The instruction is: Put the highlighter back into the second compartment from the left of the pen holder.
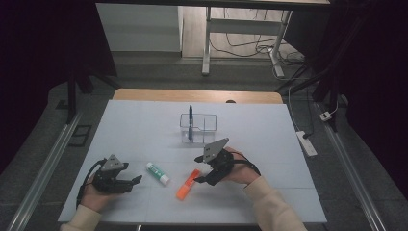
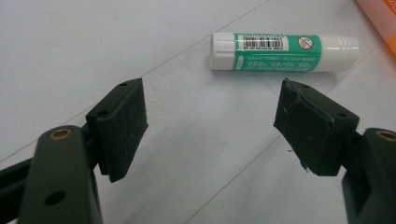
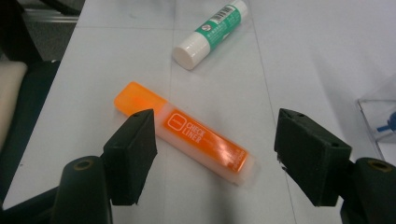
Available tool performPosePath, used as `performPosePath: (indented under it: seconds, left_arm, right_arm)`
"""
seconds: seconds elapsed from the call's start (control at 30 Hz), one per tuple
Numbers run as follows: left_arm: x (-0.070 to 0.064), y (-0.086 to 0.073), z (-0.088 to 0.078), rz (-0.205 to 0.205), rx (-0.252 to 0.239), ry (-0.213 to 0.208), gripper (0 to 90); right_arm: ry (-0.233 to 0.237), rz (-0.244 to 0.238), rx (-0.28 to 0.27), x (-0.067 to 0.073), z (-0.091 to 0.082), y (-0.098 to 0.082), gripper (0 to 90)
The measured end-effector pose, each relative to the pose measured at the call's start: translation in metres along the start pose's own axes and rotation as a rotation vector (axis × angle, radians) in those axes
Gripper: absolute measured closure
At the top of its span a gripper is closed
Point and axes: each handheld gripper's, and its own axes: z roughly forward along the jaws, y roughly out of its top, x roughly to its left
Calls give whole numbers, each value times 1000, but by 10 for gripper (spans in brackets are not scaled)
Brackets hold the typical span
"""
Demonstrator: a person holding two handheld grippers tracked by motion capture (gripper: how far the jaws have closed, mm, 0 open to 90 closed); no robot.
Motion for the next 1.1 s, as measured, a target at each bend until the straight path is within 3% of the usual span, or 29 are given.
performPosePath:
  seconds: [0.33, 0.8, 1.1]
  left_arm:
    - [0, 0, 0, -3, 1, -2, 250]
    - [0, 0, 0, 0, 3, -3, 251]
    - [0, 0, 1, 0, 5, -3, 250]
  right_arm:
    - [48, -41, 26, 4, 10, 8, 285]
    - [109, -74, 103, 14, 31, 14, 278]
    - [151, -122, 148, 19, 47, 20, 281]
